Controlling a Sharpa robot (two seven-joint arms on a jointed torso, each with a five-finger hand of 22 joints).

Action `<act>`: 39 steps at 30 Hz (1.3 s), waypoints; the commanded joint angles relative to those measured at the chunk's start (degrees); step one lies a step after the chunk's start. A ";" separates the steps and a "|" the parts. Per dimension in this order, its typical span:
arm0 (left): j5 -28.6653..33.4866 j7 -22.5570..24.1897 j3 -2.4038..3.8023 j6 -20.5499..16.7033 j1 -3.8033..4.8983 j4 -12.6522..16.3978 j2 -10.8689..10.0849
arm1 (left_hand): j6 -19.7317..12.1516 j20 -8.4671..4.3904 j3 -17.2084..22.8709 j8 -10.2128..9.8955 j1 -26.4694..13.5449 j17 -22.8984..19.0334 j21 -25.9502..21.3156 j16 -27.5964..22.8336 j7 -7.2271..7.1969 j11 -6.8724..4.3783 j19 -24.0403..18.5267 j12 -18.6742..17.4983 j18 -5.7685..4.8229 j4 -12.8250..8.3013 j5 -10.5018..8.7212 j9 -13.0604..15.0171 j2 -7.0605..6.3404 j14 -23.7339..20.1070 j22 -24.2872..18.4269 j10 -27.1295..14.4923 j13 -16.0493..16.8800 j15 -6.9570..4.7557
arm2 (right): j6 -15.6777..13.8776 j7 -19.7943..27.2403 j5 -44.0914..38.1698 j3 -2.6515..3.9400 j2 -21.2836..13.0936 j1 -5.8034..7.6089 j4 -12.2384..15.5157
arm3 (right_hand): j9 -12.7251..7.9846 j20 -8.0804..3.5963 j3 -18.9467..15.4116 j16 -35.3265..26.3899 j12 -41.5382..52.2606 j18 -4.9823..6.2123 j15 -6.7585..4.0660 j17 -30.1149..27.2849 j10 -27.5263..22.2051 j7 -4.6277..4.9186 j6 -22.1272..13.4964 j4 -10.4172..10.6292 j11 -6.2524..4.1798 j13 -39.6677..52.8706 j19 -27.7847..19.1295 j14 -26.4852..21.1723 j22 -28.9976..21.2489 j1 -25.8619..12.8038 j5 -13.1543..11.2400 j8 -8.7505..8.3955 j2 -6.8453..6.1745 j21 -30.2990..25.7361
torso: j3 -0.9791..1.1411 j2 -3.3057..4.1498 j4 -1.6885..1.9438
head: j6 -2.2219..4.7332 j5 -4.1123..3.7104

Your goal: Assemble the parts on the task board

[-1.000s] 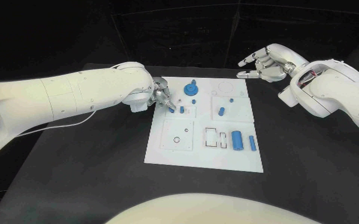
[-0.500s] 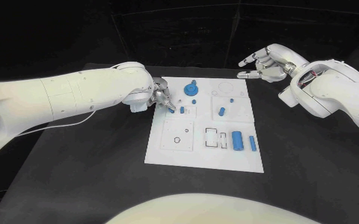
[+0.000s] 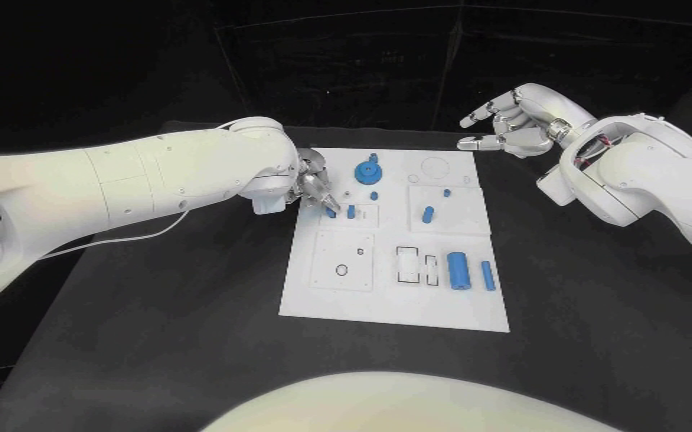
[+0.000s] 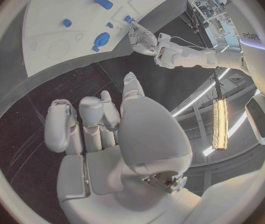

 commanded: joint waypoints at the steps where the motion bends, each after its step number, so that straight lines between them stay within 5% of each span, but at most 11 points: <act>1: 0.00 -0.42 -0.08 2.56 -0.07 -0.24 0.39 | 0.46 -0.47 3.80 0.26 -0.90 15.09 0.34 0.18 -0.11 -0.32 0.16 0.38 -0.20 -3.55 -0.08 0.13 0.15 6.04 1.30 0.22 0.27 -0.35 | 0.15 0.39 -0.09 0.05 -0.01 0.13 0.09 | 0.02 -0.12 -0.33 -0.31 0.01 0.48 -0.11 0.02 -0.11 -0.10 0.09 0.15 0.00 0.06 -0.28 0.10 -0.07 0.21 0.35 0.37 0.52 -0.26 | 0.00 0.00 0.00 | -0.04 -0.03; 16: 0.00 -0.44 -0.07 2.73 -0.03 -1.78 1.53 | 1.05 -0.68 1.71 0.57 -3.77 15.09 0.65 0.18 -0.38 -0.53 0.36 0.71 -0.31 -1.80 -0.16 0.20 0.54 6.04 1.73 0.34 0.61 -0.54 | 0.03 0.43 -0.11 0.05 -0.01 0.13 0.18 | 0.03 -0.13 -0.39 -0.37 -0.08 0.51 -0.12 -0.06 -0.19 -0.10 0.10 0.15 -0.01 -0.05 -0.35 0.09 -0.17 0.25 0.36 0.40 0.54 -0.33 | -0.01 -0.01 -0.02 | -0.08 -0.15; 32: -0.67 -0.34 -0.07 1.90 -0.02 -3.01 1.99 | 1.93 -0.75 -9.28 0.55 -9.72 15.09 0.69 0.18 -0.32 -0.46 0.46 0.69 -0.37 4.09 -0.51 -0.10 -0.33 6.04 2.11 0.08 0.49 -0.55 | -0.16 0.43 -0.11 0.05 -0.22 0.13 0.36 | 0.00 -0.13 -0.56 -0.49 -0.21 0.55 -0.11 -0.24 -0.31 -0.08 0.00 0.26 0.01 -0.19 -0.46 0.05 -0.33 0.09 0.31 0.37 0.51 -0.43 | -0.01 -0.03 0.01 | -0.11 -0.38; 39: -0.76 -0.26 -0.07 1.53 -0.03 -3.10 1.89 | 2.09 -0.80 -13.16 0.40 -8.79 15.09 0.73 0.18 -0.39 -0.52 0.52 0.75 -0.39 5.31 -0.40 -0.28 0.19 6.04 2.28 0.03 0.57 -0.60 | -0.21 0.41 -0.11 0.05 -0.30 0.13 0.40 | 0.00 -0.13 -0.56 -0.49 -0.21 0.55 -0.11 -0.24 -0.31 -0.08 0.00 0.26 0.01 -0.19 -0.46 0.05 -0.33 0.09 0.31 0.37 0.51 -0.43 | -0.03 -0.01 0.07 | -0.03 -0.47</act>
